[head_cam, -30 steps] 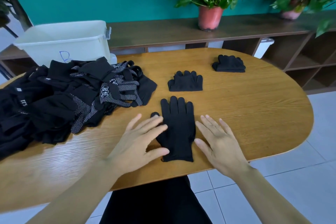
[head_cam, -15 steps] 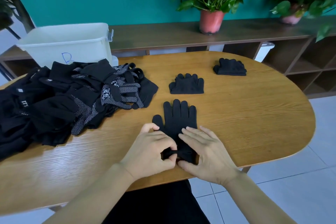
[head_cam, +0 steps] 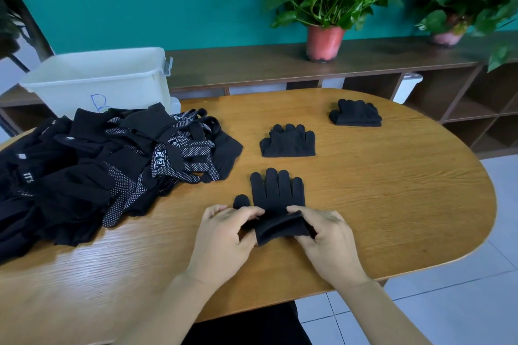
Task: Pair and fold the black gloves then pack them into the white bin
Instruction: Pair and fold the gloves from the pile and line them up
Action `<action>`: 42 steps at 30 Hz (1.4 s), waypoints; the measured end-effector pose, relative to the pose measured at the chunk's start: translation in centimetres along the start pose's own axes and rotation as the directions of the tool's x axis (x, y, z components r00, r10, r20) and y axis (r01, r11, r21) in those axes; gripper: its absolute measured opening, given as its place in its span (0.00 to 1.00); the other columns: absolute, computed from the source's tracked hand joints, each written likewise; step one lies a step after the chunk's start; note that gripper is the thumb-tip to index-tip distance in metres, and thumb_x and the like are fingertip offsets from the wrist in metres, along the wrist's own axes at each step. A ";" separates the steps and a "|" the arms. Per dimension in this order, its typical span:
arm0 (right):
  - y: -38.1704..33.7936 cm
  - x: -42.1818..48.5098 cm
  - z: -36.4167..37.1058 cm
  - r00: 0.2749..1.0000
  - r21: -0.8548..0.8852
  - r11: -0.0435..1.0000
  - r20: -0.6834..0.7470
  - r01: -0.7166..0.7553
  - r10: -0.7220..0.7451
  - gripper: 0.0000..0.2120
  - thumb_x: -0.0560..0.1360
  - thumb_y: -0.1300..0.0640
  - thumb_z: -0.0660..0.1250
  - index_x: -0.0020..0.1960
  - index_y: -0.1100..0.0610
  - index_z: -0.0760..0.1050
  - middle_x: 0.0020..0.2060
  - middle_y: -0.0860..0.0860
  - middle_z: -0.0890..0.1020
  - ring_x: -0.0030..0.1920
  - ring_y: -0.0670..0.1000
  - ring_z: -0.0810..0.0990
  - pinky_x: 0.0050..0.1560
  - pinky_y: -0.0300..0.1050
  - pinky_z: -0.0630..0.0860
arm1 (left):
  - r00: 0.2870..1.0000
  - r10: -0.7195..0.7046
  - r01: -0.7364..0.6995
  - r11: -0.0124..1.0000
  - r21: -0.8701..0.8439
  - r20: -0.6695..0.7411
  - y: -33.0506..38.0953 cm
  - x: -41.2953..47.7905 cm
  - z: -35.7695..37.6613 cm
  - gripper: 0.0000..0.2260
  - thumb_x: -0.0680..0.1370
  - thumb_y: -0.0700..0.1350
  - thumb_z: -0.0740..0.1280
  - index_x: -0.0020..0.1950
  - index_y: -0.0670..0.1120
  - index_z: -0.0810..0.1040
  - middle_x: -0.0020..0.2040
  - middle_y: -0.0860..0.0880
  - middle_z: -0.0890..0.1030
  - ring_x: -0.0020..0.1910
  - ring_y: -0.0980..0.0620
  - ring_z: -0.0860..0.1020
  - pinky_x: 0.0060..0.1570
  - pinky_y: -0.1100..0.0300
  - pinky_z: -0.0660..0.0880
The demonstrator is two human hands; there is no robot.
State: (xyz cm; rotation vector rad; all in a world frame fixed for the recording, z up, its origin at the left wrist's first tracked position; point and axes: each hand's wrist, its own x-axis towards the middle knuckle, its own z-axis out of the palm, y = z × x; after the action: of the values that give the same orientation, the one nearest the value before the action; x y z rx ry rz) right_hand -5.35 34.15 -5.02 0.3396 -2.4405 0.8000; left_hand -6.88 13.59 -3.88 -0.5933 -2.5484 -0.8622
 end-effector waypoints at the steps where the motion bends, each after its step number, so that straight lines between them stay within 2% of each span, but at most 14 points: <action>1: 0.0 0.3 0.2 0.999 0.001 1.000 -0.020 -0.025 0.025 0.18 0.65 0.63 0.76 0.54 0.54 0.82 0.39 0.44 0.85 0.44 0.44 0.76 0.44 0.42 0.72 | 0.999 -0.035 0.035 0.999 0.001 -0.030 0.0 0.3 0.5 0.14 0.73 0.45 0.71 0.58 0.54 0.82 0.46 0.59 0.84 0.53 0.72 0.71 0.59 0.67 0.58; 4: -0.3 1.4 0.9 0.993 0.015 0.996 -0.081 -0.085 0.086 0.15 0.70 0.57 0.71 0.57 0.54 0.81 0.38 0.45 0.84 0.37 0.43 0.79 0.42 0.45 0.75 | 0.986 -0.130 0.131 0.991 0.001 -0.103 0.0 1.1 1.5 0.14 0.73 0.44 0.76 0.57 0.54 0.82 0.37 0.60 0.82 0.42 0.68 0.73 0.55 0.62 0.61; 7: -0.3 2.5 1.8 0.986 -0.025 0.990 -0.104 -0.136 0.133 0.17 0.72 0.53 0.69 0.60 0.55 0.80 0.40 0.47 0.85 0.37 0.46 0.82 0.42 0.42 0.75 | 0.962 -0.219 0.221 0.975 -0.004 -0.162 0.4 1.8 2.1 0.16 0.75 0.48 0.74 0.63 0.53 0.80 0.37 0.61 0.80 0.38 0.59 0.77 0.54 0.64 0.57; 11: -0.3 3.2 2.7 0.982 -0.059 0.981 -0.048 -0.185 0.182 0.22 0.74 0.56 0.73 0.66 0.56 0.75 0.41 0.50 0.83 0.38 0.49 0.81 0.37 0.44 0.77 | 0.942 -0.309 0.315 0.949 0.027 -0.133 0.7 2.4 2.3 0.25 0.75 0.51 0.74 0.71 0.52 0.73 0.41 0.59 0.79 0.34 0.67 0.73 0.56 0.67 0.52; 13: -0.2 3.2 3.0 0.984 -0.105 0.979 -0.035 -0.176 0.174 0.24 0.73 0.58 0.74 0.67 0.57 0.74 0.42 0.51 0.82 0.38 0.50 0.81 0.34 0.44 0.77 | 0.939 -0.327 0.336 0.939 0.073 -0.108 0.6 2.4 2.3 0.29 0.75 0.52 0.73 0.74 0.52 0.69 0.46 0.60 0.77 0.32 0.65 0.72 0.58 0.63 0.53; 16: -0.1 3.2 3.2 0.984 -0.206 0.963 -0.073 -0.174 0.162 0.23 0.71 0.61 0.76 0.64 0.59 0.76 0.44 0.53 0.80 0.36 0.52 0.79 0.31 0.45 0.78 | 0.938 -0.329 0.342 0.929 0.140 -0.106 0.2 2.1 2.5 0.30 0.75 0.50 0.72 0.75 0.50 0.66 0.55 0.55 0.76 0.37 0.57 0.76 0.62 0.52 0.58; 19: 0.0 3.0 2.5 0.979 -0.321 0.930 -0.156 -0.177 0.132 0.22 0.68 0.65 0.77 0.61 0.61 0.79 0.43 0.55 0.78 0.38 0.54 0.77 0.34 0.47 0.75 | 0.944 -0.289 0.314 0.935 0.164 -0.160 -0.1 1.4 2.3 0.28 0.75 0.42 0.72 0.74 0.48 0.69 0.63 0.48 0.72 0.44 0.54 0.79 0.63 0.44 0.62; 22: -0.6 2.7 1.5 0.995 -0.417 0.909 -0.095 -0.024 -0.018 0.22 0.71 0.60 0.73 0.65 0.60 0.77 0.57 0.56 0.79 0.56 0.57 0.78 0.49 0.52 0.76 | 0.977 -0.103 0.135 0.977 0.167 -0.185 0.4 1.1 1.5 0.23 0.77 0.40 0.66 0.73 0.44 0.70 0.73 0.46 0.68 0.66 0.48 0.73 0.67 0.43 0.62; 25: -1.3 2.4 1.7 0.963 -0.459 0.849 0.185 0.261 -0.196 0.26 0.79 0.52 0.59 0.74 0.61 0.66 0.74 0.57 0.67 0.76 0.56 0.62 0.72 0.54 0.61 | 0.992 0.091 -0.107 0.974 0.202 0.084 1.2 1.3 1.0 0.26 0.81 0.42 0.53 0.80 0.42 0.56 0.81 0.46 0.55 0.79 0.52 0.53 0.76 0.50 0.49; 28: -0.8 2.1 2.4 0.899 -0.424 0.827 0.387 0.369 -0.203 0.28 0.82 0.48 0.51 0.78 0.61 0.58 0.77 0.55 0.60 0.78 0.53 0.54 0.74 0.53 0.52 | 0.922 0.085 -0.186 0.953 0.241 0.378 0.9 1.8 1.0 0.28 0.80 0.49 0.39 0.80 0.45 0.37 0.81 0.51 0.40 0.78 0.58 0.38 0.76 0.53 0.35; 31: 0.3 2.1 2.3 0.886 -0.430 0.845 0.452 0.319 -0.105 0.31 0.83 0.42 0.46 0.78 0.60 0.59 0.77 0.54 0.62 0.78 0.52 0.55 0.73 0.54 0.49 | 0.870 0.024 -0.207 0.925 0.320 0.493 -0.4 2.1 1.0 0.30 0.78 0.58 0.29 0.78 0.47 0.32 0.78 0.53 0.33 0.75 0.60 0.30 0.74 0.53 0.30; 37: 1.6 2.6 0.7 0.853 -0.408 0.867 0.520 0.286 -0.037 0.36 0.81 0.33 0.41 0.80 0.57 0.49 0.79 0.51 0.51 0.79 0.52 0.42 0.74 0.55 0.38 | 0.860 0.028 -0.239 0.904 0.354 0.510 -2.4 2.3 0.7 0.34 0.77 0.67 0.29 0.79 0.50 0.35 0.78 0.55 0.34 0.75 0.61 0.30 0.73 0.52 0.29; 39: 2.0 3.0 0.2 0.852 -0.397 0.866 0.520 0.305 -0.061 0.38 0.81 0.32 0.40 0.79 0.57 0.51 0.79 0.51 0.53 0.79 0.52 0.41 0.74 0.55 0.38 | 0.881 0.072 -0.239 0.921 0.308 0.468 -3.0 2.8 0.6 0.36 0.78 0.69 0.33 0.80 0.50 0.43 0.80 0.55 0.42 0.77 0.60 0.35 0.74 0.52 0.30; 42: 2.1 3.8 0.2 0.851 -0.416 0.839 0.514 0.352 -0.102 0.40 0.80 0.31 0.41 0.76 0.60 0.64 0.75 0.53 0.66 0.79 0.54 0.49 0.73 0.56 0.45 | 0.915 0.184 -0.296 0.910 0.289 0.358 -4.0 3.7 0.8 0.33 0.81 0.67 0.44 0.78 0.48 0.64 0.77 0.54 0.63 0.79 0.56 0.50 0.76 0.50 0.39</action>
State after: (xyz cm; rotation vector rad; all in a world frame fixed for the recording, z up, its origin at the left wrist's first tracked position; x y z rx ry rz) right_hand -9.41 35.46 -3.95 0.6811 -2.8604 -0.0614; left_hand -12.16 12.22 -4.59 -0.9809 -2.7389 -0.2411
